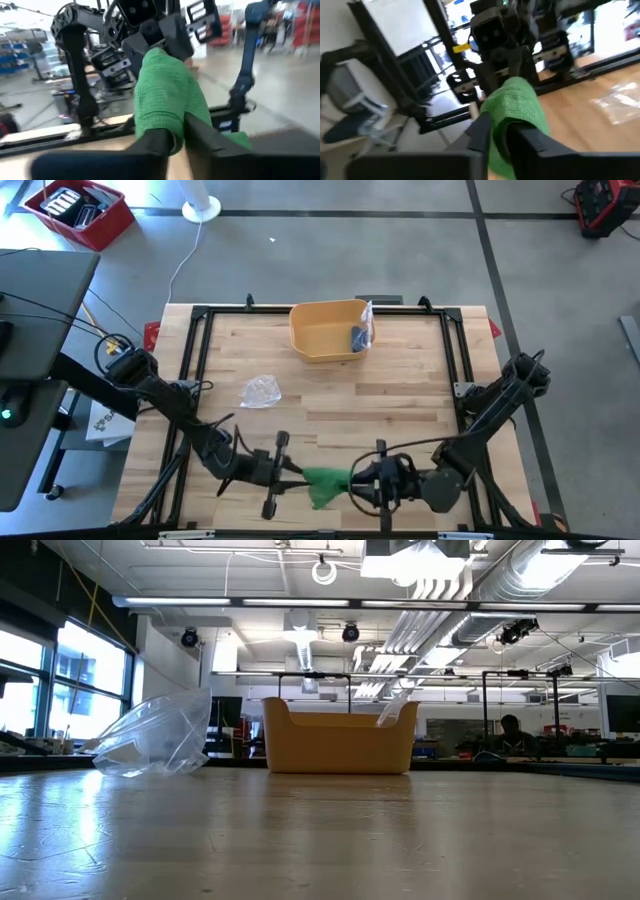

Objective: Roll bandage
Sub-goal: Roll the green bandage

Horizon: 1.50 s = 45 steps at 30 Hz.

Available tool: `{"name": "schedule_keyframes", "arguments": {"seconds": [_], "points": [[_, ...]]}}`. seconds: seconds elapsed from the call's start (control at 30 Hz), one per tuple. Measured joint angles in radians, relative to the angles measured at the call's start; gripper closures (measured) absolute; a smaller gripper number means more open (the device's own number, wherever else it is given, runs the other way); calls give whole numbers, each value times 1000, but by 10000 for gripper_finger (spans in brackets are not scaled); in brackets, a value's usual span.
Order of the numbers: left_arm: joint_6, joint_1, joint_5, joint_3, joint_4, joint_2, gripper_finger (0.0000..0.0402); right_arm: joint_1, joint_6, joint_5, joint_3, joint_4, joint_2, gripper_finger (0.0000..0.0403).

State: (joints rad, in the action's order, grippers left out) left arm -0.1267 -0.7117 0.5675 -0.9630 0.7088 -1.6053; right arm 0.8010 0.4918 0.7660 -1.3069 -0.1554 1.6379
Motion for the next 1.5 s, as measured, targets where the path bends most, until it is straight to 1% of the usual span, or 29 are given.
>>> {"name": "schedule_keyframes", "arguments": {"seconds": [0.03,0.07,0.13,0.2,0.23,0.27,0.33,0.37,0.43,0.47,0.5,0.57,0.63,0.7,0.77,0.83,0.9,0.97,1.07,1.1,1.17,1.23,1.33,1.4,1.5], "points": [[-18,-9,18,-5,-24,2,374,-4,1,-25,0,8,0,334],[-18,-20,37,-16,-62,6,386,-8,-12,-57,0,23,0,317],[59,-29,55,-53,-166,11,387,-20,-93,-130,0,48,2,284],[175,-21,29,-96,-276,17,387,-28,-227,-146,-1,62,17,264],[239,-12,-13,-117,-325,18,389,-29,-301,-142,-1,62,28,261],[307,-3,-58,-135,-366,18,391,-26,-371,-124,-1,62,42,263],[447,12,-116,-150,-402,18,393,-23,-482,-62,-1,62,68,285],[499,18,-141,-150,-405,18,393,-23,-517,-41,-1,60,76,306],[550,30,-201,-150,-424,27,383,-22,-524,-20,-1,55,82,363],[572,34,-217,-150,-435,33,373,-22,-505,-16,-1,55,82,381],[587,35,-219,-151,-445,40,361,-22,-465,-7,-1,54,82,388],[597,36,-218,-144,-440,53,332,-22,-311,21,-1,62,77,385],[585,36,-200,-138,-404,55,303,-26,-118,25,-1,82,60,387],[525,29,-188,-130,-350,55,278,-27,24,3,-1,84,45,395],[434,21,-155,-129,-329,45,262,-23,80,-9,-1,84,34,398],[335,2,-90,-131,-327,25,258,-13,108,-7,-1,89,23,396],[248,-17,-16,-131,-317,-1,270,-7,128,-13,-1,98,12,396],[184,-30,38,-132,-285,-24,299,-7,156,-33,-1,115,5,398],[126,-40,50,-131,-263,-43,366,-12,203,-68,-1,163,4,398],[128,-40,50,-130,-271,-44,382,-17,221,-75,-1,191,4,397],[183,-36,56,-129,-307,-40,388,-21,251,-79,-1,250,3,393],[302,-9,28,-130,-396,-27,387,-28,268,-70,11,289,2,387],[524,57,-86,-130,-549,-20,395,-45,304,-89,46,368,3,369],[621,105,-169,-106,-559,-30,395,-65,361,-128,85,423,3,346],[702,179,-299,-31,-534,-39,396,-90,408,-175,161,503,3,302]]}}
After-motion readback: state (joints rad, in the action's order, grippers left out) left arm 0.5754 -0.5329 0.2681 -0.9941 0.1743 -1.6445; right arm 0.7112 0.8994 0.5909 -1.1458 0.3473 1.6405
